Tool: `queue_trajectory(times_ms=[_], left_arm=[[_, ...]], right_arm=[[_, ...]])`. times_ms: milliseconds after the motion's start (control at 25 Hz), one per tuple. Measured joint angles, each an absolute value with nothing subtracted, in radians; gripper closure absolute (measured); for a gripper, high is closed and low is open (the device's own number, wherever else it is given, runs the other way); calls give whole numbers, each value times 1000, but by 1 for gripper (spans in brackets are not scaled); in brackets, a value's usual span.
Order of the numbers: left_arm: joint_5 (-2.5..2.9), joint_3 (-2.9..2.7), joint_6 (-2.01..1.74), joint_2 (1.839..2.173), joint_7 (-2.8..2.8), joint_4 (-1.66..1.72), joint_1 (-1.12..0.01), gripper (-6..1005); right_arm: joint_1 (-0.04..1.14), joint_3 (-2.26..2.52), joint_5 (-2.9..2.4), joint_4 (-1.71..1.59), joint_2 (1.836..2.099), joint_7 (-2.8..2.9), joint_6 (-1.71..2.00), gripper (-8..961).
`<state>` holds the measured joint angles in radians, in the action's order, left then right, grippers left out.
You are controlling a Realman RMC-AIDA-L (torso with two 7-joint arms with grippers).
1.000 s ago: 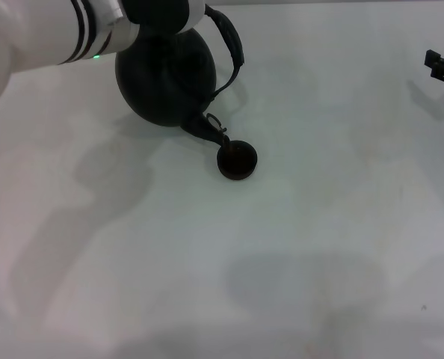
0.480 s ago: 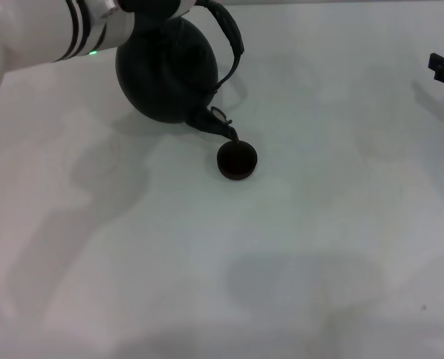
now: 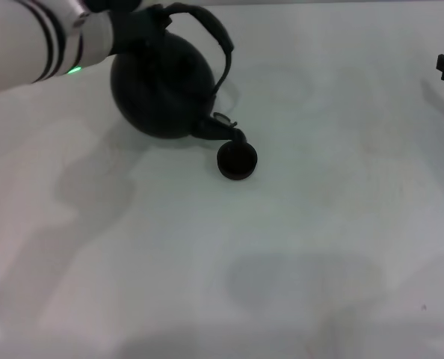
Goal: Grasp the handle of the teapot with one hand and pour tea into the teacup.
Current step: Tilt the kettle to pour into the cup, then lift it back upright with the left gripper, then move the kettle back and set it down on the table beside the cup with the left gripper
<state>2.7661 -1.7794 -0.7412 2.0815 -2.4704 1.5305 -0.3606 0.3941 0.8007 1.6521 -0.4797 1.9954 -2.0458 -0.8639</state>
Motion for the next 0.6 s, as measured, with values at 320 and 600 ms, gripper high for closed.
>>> queue_trajectory(times_ms=[320,600], left_arm=[[2752,-1683,-719,2081,-2587,1589,-227,899],[2474,-1588,-524,2076,-2577,1568,-107,899]], right_arm=[[386,791,1652,-477,1995,-2045,-860,77],[387,792,1652,-467,1990,-2045,-859,77]])
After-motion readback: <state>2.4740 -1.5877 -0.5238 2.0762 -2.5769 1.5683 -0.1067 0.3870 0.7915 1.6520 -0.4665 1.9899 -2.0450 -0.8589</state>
